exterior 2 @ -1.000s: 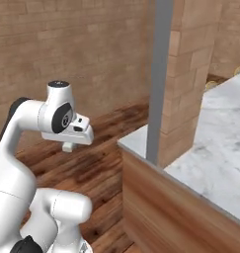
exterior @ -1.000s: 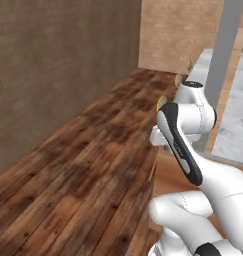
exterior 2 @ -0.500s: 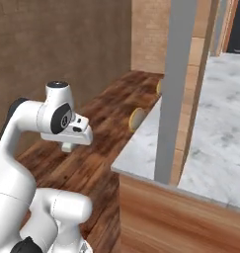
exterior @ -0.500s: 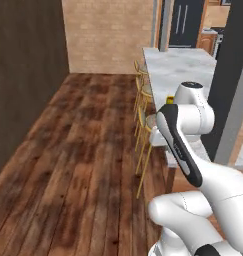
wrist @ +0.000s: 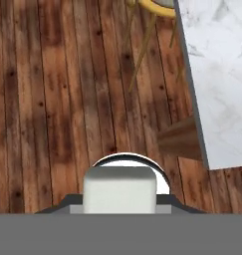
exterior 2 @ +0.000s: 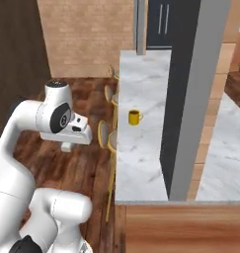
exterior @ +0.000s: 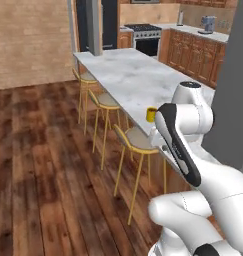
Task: Pick up the marshmallow and place it in the cup of hot chocolate on the dining counter.
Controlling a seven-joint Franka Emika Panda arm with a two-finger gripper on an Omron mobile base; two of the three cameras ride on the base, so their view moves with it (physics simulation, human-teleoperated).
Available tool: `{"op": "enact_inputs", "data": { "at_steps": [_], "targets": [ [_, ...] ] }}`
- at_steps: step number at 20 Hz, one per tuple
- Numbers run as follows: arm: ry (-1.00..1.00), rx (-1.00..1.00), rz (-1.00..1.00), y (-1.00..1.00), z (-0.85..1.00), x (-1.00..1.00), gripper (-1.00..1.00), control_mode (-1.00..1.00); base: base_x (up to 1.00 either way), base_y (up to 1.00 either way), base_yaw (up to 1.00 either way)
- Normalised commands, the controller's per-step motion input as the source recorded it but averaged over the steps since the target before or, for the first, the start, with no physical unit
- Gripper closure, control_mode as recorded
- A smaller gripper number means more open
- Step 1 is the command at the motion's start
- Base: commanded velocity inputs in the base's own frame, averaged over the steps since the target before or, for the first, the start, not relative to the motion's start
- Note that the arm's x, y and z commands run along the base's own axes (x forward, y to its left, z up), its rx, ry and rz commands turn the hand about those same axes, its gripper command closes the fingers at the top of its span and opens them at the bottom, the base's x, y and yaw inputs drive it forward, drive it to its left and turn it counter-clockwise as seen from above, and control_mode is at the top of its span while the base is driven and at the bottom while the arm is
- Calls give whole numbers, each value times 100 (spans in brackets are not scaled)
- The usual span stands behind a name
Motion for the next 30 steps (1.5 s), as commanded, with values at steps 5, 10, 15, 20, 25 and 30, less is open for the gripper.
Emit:
{"op": "enact_inputs", "data": {
  "at_steps": [5, 10, 15, 20, 25, 30],
  "targets": [
    [0, 0, 0, 0, 0, 0, 100, 100, 66, 61, -74],
    [0, 0, 0, 0, 0, 0, 100, 100, 66, 61, -74],
    [0, 0, 0, 0, 0, 0, 100, 100, 35, 89, -60],
    [0, 0, 0, 0, 0, 0, 100, 100, 7, 100, -41],
    [0, 0, 0, 0, 0, 0, 100, 100, -10, 100, -35],
    [0, 0, 0, 0, 0, 0, 100, 100, 31, 98, -40]
  ]
}}
